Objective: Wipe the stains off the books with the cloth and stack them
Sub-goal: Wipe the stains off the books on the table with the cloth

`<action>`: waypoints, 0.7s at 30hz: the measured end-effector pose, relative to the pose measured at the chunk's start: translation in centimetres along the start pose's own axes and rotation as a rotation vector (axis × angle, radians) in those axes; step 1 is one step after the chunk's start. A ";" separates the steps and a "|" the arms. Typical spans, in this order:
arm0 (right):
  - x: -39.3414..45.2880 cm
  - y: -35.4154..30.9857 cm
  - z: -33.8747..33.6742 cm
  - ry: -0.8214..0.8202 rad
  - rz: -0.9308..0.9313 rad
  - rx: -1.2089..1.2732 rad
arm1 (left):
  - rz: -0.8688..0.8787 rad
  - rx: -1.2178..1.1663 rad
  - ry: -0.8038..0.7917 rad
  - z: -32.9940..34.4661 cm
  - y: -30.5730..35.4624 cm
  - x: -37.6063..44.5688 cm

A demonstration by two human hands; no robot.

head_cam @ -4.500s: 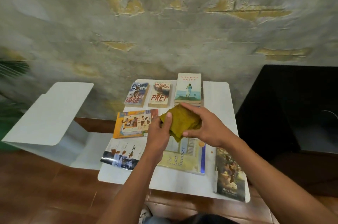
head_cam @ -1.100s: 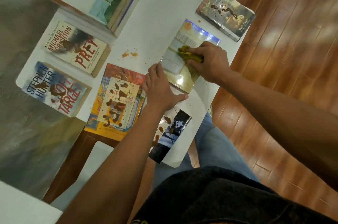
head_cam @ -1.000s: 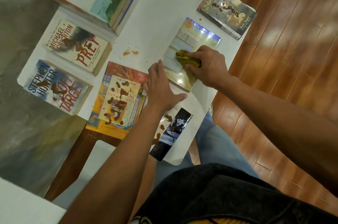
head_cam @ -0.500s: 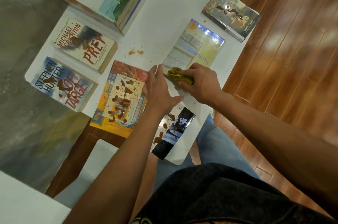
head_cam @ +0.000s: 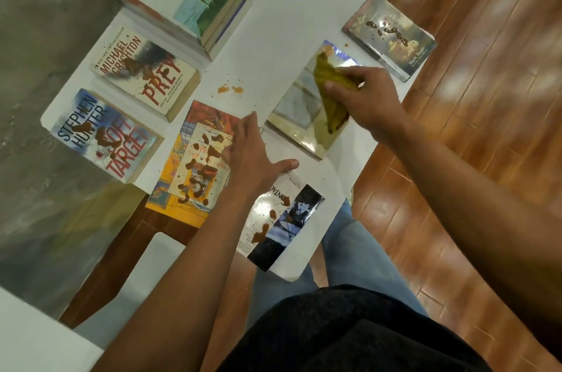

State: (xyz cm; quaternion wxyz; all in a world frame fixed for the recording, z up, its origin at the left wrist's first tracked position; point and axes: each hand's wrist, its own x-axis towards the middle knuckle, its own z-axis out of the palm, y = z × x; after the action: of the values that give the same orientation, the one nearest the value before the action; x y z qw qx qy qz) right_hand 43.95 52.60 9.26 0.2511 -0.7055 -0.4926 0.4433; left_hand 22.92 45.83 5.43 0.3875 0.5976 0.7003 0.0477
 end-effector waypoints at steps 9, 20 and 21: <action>9.0 -0.4 -1.0 0.129 -0.165 -0.657 | -0.038 -0.043 0.032 0.4 -0.2 -0.1; 9.2 -0.2 1.2 0.107 -0.271 -0.812 | -0.092 -0.090 0.065 -0.1 -0.8 -0.2; 8.9 0.0 1.5 0.099 -0.283 -0.800 | -0.095 -0.098 0.062 -0.2 -0.8 -0.1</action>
State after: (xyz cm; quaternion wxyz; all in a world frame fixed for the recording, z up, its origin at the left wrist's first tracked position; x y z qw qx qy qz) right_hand 43.75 60.63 5.20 0.0395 -0.6932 -0.7051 0.1440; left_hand 22.11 45.57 5.21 0.3962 0.5425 0.7362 0.0820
